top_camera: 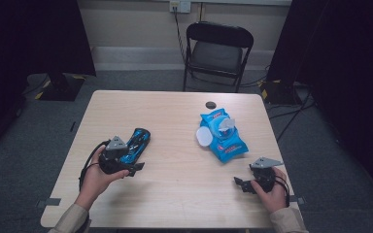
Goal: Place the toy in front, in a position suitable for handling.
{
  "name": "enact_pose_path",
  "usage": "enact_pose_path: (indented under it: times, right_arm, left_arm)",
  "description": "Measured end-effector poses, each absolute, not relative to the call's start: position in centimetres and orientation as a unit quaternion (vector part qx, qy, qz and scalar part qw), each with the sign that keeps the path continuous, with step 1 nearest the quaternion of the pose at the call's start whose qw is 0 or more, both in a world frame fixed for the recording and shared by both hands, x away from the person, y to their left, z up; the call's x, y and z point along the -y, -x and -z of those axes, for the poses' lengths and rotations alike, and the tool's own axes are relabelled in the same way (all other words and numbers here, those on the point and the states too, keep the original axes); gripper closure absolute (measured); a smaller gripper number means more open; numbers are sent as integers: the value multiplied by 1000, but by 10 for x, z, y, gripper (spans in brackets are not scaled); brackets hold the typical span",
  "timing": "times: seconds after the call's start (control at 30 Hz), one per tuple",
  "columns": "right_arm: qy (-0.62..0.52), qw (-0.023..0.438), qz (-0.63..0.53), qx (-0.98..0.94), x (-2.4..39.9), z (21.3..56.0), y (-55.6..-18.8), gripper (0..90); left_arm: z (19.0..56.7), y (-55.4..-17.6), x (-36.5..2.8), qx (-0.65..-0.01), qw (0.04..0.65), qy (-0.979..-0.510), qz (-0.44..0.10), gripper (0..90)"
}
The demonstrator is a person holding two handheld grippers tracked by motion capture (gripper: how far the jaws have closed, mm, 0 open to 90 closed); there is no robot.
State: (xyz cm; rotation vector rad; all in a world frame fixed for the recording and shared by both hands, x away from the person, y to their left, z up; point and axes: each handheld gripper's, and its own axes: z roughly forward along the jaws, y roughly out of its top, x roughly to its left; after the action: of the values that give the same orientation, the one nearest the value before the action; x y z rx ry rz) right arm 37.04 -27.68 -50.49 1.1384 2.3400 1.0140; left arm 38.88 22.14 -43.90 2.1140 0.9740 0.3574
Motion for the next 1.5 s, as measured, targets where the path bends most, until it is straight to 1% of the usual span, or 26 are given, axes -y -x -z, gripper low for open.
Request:
enact_pose_path:
  times: [0.37,0.6,0.73,0.93,1.03,1.27,1.33,1.5]
  right_arm:
    - [-401,174,-358,-825,277,505,-370,131]
    - [-401,174,-358,-825,277,505,-370,131]
    - [-401,174,-358,-825,277,505,-370,131]
    - [-401,173,-358,-825,277,505,-370,131]
    - [-401,173,-358,-825,277,505,-370,131]
    - [-401,173,-358,-825,277,505,-370,131]
    - [-401,173,-358,-825,277,505,-370,131]
    - [-400,173,-358,-826,277,505,-370,130]
  left_arm:
    - [440,-414,-226,-410,372,-817,-161,159]
    - [448,-431,-224,-431,370,-805,-171,163]
    - [455,-441,-224,-445,372,-798,-166,166]
    - [466,-456,-225,-461,356,-795,-170,162]
    - [469,-461,-225,-468,361,-789,-168,161]
    - [480,-474,-216,-480,350,-786,-170,160]
    - [484,-478,-215,-492,351,-779,-169,158]
    - [485,-484,-209,-489,343,-783,-173,159]
